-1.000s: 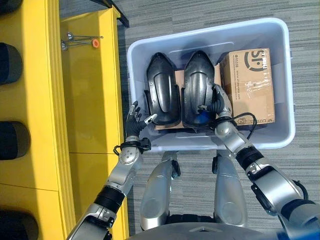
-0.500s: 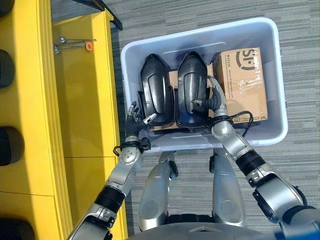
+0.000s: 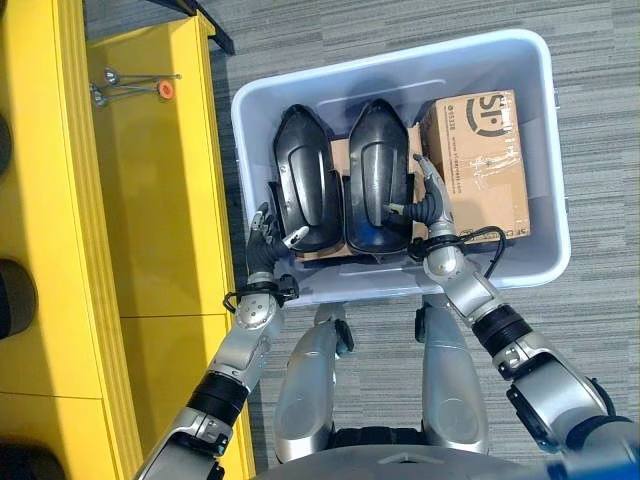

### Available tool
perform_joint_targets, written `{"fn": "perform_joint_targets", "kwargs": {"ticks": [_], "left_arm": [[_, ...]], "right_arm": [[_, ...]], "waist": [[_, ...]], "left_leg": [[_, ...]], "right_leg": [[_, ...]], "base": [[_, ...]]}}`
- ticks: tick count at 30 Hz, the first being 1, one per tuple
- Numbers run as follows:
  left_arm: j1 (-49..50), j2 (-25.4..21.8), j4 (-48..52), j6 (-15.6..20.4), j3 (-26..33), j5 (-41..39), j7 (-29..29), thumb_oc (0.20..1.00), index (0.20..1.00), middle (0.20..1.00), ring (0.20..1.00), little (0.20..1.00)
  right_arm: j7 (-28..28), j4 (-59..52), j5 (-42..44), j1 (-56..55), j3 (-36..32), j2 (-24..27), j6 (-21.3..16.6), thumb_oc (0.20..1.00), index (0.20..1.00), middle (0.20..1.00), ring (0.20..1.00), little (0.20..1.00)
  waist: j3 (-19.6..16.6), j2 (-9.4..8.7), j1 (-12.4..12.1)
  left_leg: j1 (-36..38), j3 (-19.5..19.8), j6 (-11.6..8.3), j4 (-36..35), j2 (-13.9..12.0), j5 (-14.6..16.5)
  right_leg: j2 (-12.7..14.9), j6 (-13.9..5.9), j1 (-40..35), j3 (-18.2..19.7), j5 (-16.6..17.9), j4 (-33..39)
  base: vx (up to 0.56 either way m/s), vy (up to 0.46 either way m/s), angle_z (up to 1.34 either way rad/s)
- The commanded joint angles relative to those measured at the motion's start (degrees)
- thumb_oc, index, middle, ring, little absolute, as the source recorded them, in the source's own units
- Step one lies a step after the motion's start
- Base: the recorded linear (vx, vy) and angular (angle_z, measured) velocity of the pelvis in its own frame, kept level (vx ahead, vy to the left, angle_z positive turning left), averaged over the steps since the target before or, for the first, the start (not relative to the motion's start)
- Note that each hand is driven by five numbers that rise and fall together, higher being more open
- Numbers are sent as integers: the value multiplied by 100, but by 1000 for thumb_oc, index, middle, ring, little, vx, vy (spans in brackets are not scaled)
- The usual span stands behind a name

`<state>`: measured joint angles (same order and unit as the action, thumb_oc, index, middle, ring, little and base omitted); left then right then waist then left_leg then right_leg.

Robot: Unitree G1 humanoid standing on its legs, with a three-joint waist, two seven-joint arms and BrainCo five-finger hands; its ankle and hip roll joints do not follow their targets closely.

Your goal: Move parts from the plastic box to the shelf.

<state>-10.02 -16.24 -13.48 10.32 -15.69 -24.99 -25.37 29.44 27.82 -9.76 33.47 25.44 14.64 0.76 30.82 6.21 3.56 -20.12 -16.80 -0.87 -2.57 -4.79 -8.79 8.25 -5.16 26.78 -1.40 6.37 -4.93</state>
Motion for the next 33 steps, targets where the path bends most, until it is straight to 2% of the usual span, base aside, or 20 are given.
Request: {"fn": "perform_joint_targets", "kwargs": {"ticks": [1, 18, 33], "left_arm": [[131, -241, 208, 175, 179, 388, -108, 1000, 1000, 1000, 1000, 1000], [111, -229, 167, 168, 189, 432, -152, 1000, 1000, 1000, 1000, 1000], [92, -239, 108, 198, 159, 419, -165, 1000, 1000, 1000, 1000, 1000]], "right_arm": [[106, -428, -7, -7, -57, -133, -286, 1000, 1000, 1000, 1000, 1000], [270, -290, -4, -248, -251, -66, -227, 1000, 1000, 1000, 1000, 1000], [332, 313, 191, -266, -272, -140, -200, 1000, 1000, 1000, 1000, 1000]], "waist": [[-102, -354, -78], [-102, -366, -47], [-102, -335, -51]], "left_leg": [[17, 291, -128, 802, -25, 803], [-3, 290, -142, 758, -20, 777], [-86, 260, -134, 766, -12, 780]], "right_leg": [[418, -351, 17, -153, -171, -288], [399, -361, 51, -152, -147, -261], [387, -370, 149, -117, -121, -254]], "base": [[0, 0, 0], [0, 0, 0], [0, 0, 0]]}}
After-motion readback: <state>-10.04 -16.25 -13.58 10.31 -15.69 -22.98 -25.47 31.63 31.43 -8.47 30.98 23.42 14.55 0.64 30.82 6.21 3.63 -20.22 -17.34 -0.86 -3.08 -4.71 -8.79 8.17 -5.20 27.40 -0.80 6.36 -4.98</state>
